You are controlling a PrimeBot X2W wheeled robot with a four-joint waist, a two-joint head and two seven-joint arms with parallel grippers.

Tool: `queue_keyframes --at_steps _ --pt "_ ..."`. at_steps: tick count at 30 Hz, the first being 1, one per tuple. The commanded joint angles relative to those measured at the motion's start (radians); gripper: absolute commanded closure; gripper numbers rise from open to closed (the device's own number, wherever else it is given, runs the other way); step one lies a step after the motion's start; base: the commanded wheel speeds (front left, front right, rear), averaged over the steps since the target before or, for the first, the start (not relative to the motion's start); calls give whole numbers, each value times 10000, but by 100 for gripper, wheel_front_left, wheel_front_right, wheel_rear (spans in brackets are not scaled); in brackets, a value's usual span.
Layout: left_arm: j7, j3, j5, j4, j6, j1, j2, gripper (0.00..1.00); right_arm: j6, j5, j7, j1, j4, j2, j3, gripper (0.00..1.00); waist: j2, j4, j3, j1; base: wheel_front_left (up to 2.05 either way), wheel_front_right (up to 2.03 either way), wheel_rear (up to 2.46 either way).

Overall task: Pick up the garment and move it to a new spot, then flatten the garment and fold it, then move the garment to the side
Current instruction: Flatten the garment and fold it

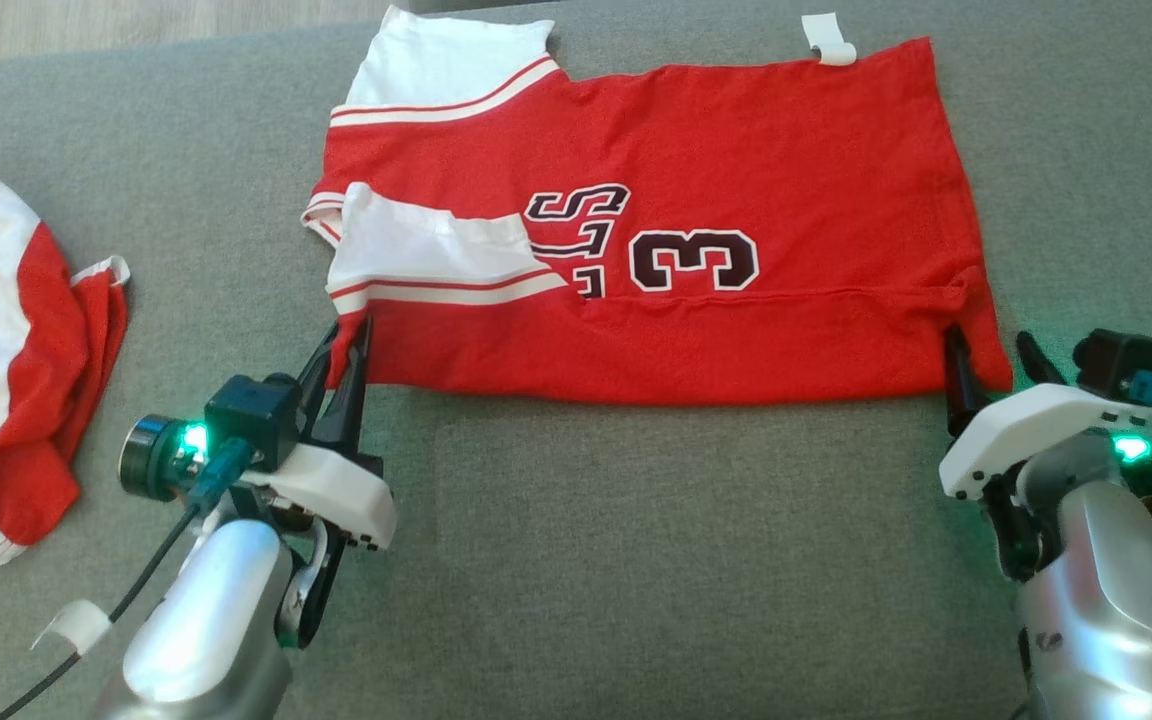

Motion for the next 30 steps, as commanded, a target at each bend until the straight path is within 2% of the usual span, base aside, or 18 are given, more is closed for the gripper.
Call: queue_keyframes --at_steps 1,6,7,8,14,19,23,30 --pt "-22 329 52 -386 37 -351 271 100 73 -9 125 -361 81 11 242 0 0 27 52 -1 0 0 0" --pt "20 312 41 -338 108 -342 330 100 73 394 476 -646 952 11 668 0 0 74 124 -1 0 0 0" --pt "26 315 31 -307 120 -328 347 100 73 512 507 -698 1067 11 803 79 0 70 124 -1 0 0 0" --pt "20 320 17 -278 126 -313 363 100 73 586 503 -739 1145 11 933 100 0 62 114 -1 0 0 0" --pt "27 349 -44 -114 206 -157 466 100 73 431 111 -827 1135 12 1011 100 0 -10 -61 -1 0 0 0" --pt "147 336 -144 -19 240 62 556 100 73 -532 -168 -669 575 10 636 100 0 -63 -316 -1 0 0 0" --pt "267 271 -228 -6 228 308 609 100 73 -1135 63 -332 -79 -60 334 100 0 -83 -608 -1 0 0 0" --pt "540 139 -464 -132 186 979 692 100 73 -1142 967 729 -1392 -151 200 100 0 -140 -1214 -1 0 0 0"
